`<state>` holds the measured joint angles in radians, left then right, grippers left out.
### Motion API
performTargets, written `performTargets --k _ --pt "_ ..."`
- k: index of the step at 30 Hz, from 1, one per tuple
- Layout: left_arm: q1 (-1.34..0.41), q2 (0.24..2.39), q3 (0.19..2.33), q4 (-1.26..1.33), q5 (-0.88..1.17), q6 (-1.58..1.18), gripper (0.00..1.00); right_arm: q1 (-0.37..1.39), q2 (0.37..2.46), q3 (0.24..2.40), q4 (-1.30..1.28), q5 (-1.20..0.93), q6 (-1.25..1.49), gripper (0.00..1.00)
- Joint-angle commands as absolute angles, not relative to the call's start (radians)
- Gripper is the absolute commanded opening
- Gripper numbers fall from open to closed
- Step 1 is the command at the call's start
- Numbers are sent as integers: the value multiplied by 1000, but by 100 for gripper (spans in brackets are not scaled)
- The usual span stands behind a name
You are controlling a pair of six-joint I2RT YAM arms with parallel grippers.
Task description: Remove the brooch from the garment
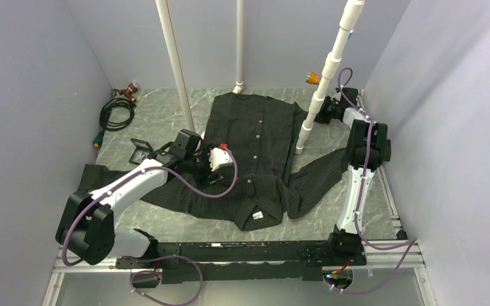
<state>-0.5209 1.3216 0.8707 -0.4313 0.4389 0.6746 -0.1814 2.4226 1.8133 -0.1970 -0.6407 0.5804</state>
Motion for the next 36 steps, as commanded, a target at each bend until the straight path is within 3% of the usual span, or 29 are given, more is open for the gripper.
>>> performTargets --k 1,2,23,24,26,29,32,36 --pt "-525 1341 916 -432 448 658 76 -179 2516 1935 -242 -615 590 5" --pt "-525 1345 920 -434 447 657 76 -179 2533 1963 -253 -614 587 0" --pt "-525 1443 924 -414 397 728 77 -186 2727 2355 -185 -405 590 0" --pt "-527 1445 918 -414 394 741 77 -186 2722 2357 -177 -410 582 4" --pt "-531 1446 902 -412 383 766 77 -191 2699 2343 -164 -450 572 35" --pt "-533 1439 877 -410 383 792 78 -201 2617 2272 -169 -530 517 63" --pt "-534 1430 858 -405 387 803 78 -212 2456 2129 -191 -565 397 76" --pt "-534 1442 876 -444 424 813 78 -238 2258 1911 -268 -573 230 82"
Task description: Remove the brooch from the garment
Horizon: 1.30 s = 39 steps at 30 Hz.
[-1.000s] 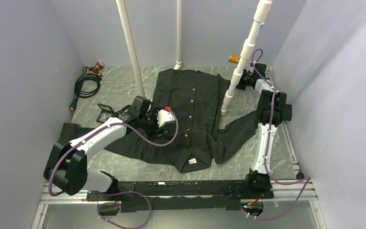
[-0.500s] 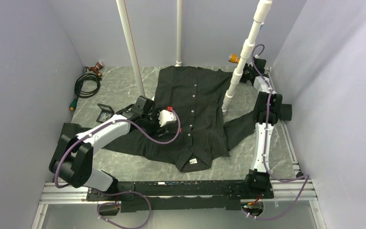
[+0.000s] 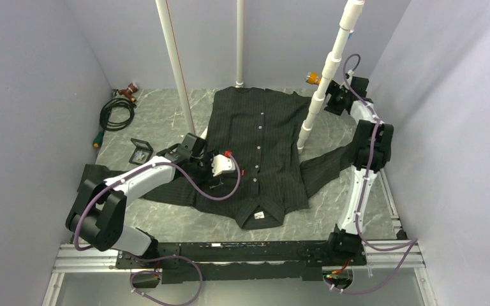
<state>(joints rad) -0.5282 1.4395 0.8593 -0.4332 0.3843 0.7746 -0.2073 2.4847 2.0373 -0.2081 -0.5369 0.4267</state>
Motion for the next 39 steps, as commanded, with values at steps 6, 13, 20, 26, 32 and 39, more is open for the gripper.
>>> performTargets --k 6,13,20,26,32,39 --pt "-638 1453 811 -425 369 896 76 -301 2063 1707 -459 -629 91 83" --pt "-791 1511 749 -354 200 940 67 -338 1867 1497 -621 -594 -135 79" --pt "-802 1562 725 -434 178 1006 46 -338 1811 1392 -688 -427 -315 67" --pt "-801 1474 645 -512 204 1045 41 -334 1862 1385 -695 -369 -374 58" --pt "-786 1358 634 -593 209 1052 42 -330 1929 1308 -704 -250 -471 51" --pt "-734 1359 639 -677 209 1084 42 -358 1929 1232 -698 -128 -572 50"
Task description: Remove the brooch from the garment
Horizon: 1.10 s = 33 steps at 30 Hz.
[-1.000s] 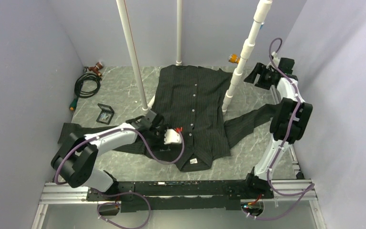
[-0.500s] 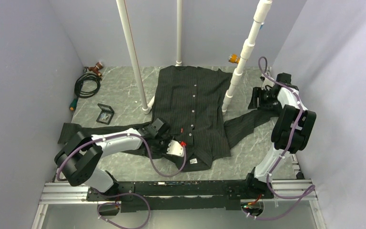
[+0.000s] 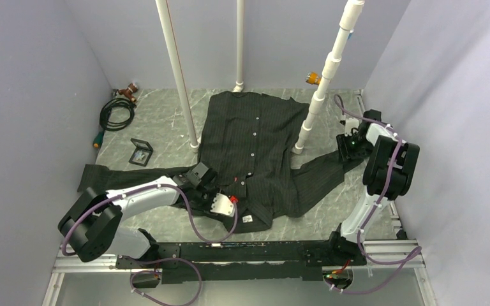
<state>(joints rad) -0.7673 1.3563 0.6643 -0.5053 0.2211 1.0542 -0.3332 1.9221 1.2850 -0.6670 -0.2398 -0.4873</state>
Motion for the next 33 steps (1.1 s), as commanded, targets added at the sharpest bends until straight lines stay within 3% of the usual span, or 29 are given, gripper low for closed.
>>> performTargets --k 1,6,11,22,27,33 --pt "-730 1357 637 -683 209 1088 43 -367 1925 1227 -703 -121 -585 50" --pt "-719 1331 638 -690 227 1083 55 -421 1899 1205 -727 -75 -655 50" --pt "-719 1341 657 -685 238 1068 61 -443 1837 1180 -801 -124 -705 50" --pt "-689 1304 761 -642 318 970 81 -442 1832 1480 -925 -572 -532 68" --pt "-594 1302 840 -581 378 889 91 -418 1884 1561 -796 -727 -322 72" --pt "-577 1306 878 -535 392 845 93 -287 2005 1609 -534 -728 -44 69"
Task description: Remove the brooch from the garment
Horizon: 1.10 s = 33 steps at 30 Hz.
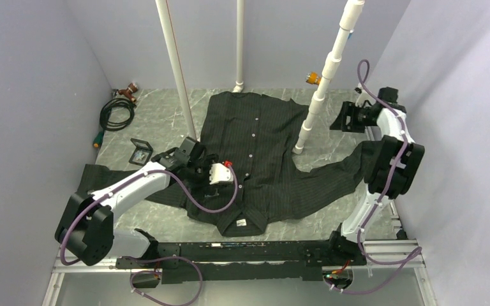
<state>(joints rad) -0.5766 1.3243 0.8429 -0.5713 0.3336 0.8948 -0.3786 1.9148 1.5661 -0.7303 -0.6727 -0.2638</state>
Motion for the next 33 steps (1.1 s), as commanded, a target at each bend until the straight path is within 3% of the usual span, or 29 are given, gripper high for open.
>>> performTargets --k 1,10,17,24,26,30,33 --pt "-576 1308 882 -529 391 837 93 -268 2030 1620 -499 -716 -17 68" --pt "-672 1381 936 -288 448 622 90 -215 2299 1851 -419 -730 157 62" --pt "-793 1577 1102 -333 478 599 88 -191 2386 1903 -362 -776 206 60" --pt "-766 1536 1061 -344 408 615 88 -164 2489 2016 -407 -736 204 50" --pt "-749 1519 1044 -353 405 607 88 -164 2512 2047 -412 -732 210 38" --pt "-687 1480 1019 -361 413 586 88 -163 2531 2081 -386 -658 216 0" --pt "-609 1451 1023 -377 451 564 89 -165 2568 2170 -415 -605 210 0"
